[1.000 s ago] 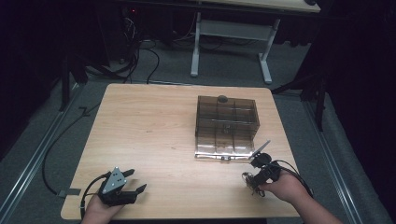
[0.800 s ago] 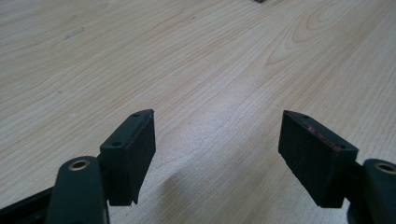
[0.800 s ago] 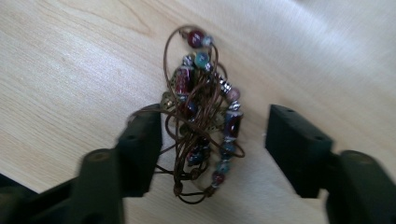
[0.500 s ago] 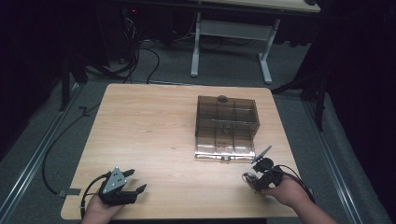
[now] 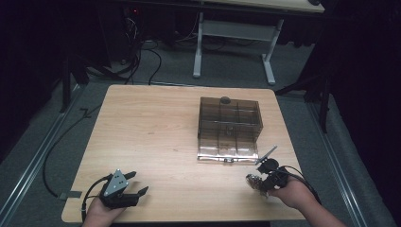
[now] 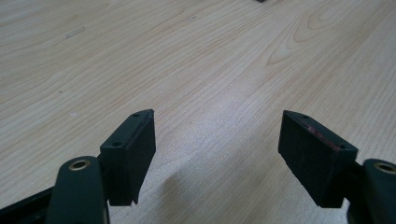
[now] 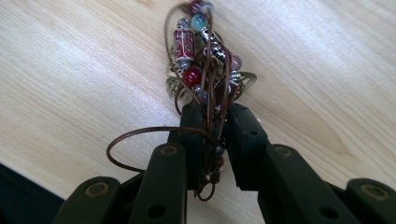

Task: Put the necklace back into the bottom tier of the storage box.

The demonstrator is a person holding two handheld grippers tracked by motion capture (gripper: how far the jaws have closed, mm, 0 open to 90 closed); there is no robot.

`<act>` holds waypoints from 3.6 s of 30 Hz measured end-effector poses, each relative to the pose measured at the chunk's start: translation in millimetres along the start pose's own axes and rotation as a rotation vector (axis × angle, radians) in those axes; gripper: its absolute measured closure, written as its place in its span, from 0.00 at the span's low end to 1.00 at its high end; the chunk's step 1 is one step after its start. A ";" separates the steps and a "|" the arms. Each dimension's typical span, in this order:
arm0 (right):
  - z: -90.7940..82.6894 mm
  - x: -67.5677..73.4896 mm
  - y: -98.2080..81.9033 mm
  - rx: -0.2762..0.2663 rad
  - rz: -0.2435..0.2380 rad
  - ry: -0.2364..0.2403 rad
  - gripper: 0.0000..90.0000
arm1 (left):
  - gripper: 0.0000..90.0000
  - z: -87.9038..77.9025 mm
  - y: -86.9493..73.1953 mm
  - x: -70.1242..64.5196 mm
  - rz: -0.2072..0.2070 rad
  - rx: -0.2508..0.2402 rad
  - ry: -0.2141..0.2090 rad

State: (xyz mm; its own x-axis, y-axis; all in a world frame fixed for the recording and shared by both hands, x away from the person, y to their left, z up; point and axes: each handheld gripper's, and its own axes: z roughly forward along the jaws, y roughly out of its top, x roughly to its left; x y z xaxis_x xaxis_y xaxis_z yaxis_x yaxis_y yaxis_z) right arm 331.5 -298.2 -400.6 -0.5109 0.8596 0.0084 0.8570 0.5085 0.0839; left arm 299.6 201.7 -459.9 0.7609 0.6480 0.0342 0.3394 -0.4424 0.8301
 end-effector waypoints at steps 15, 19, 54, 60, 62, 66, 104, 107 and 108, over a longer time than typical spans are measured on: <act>-34.5 -1.5 10.0 -0.044 -0.010 -0.007 0.86 | 0.31 0.4 -0.1 -0.5 0.001 -0.002 0.007; -47.0 -2.1 20.2 -0.075 -0.012 -0.008 0.86 | 0.31 0.4 -0.1 -0.5 0.001 -0.002 0.006; -13.8 5.7 141.3 -0.021 -0.066 0.029 0.85 | 0.31 -0.7 -0.4 -0.2 0.002 -0.008 -0.004; -2.3 4.3 150.0 0.000 -0.064 0.026 0.85 | 0.31 -0.3 -0.2 -0.1 0.000 -0.005 -0.005; -1.3 3.7 151.0 -0.001 -0.074 0.028 0.85 | 0.31 -0.2 -0.2 0.0 0.001 -0.004 -0.006; 4.0 3.2 155.5 0.009 -0.089 0.009 0.85 | 0.31 0.0 -0.2 -0.4 0.003 -0.007 -0.004; -35.2 13.8 154.9 -0.058 -0.080 0.011 0.79 | 0.31 -0.4 -0.3 -0.7 0.005 -0.008 -0.004; -21.7 14.8 162.1 -0.033 -0.086 0.008 0.80 | 0.31 -0.6 -0.5 -0.6 0.006 -0.009 -0.003; -21.7 14.8 162.1 -0.033 -0.086 0.008 0.80 | 0.31 -0.6 -0.5 -0.6 0.006 -0.009 -0.003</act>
State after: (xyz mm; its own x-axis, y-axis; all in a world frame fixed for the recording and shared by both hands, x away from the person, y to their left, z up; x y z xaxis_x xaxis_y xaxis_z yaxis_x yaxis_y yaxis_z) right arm 461.4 -204.2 -365.3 -0.5833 0.8122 0.0079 0.8071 0.5785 0.1178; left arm 298.7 201.9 -460.0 0.7644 0.6436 0.0372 0.3300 -0.4402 0.8351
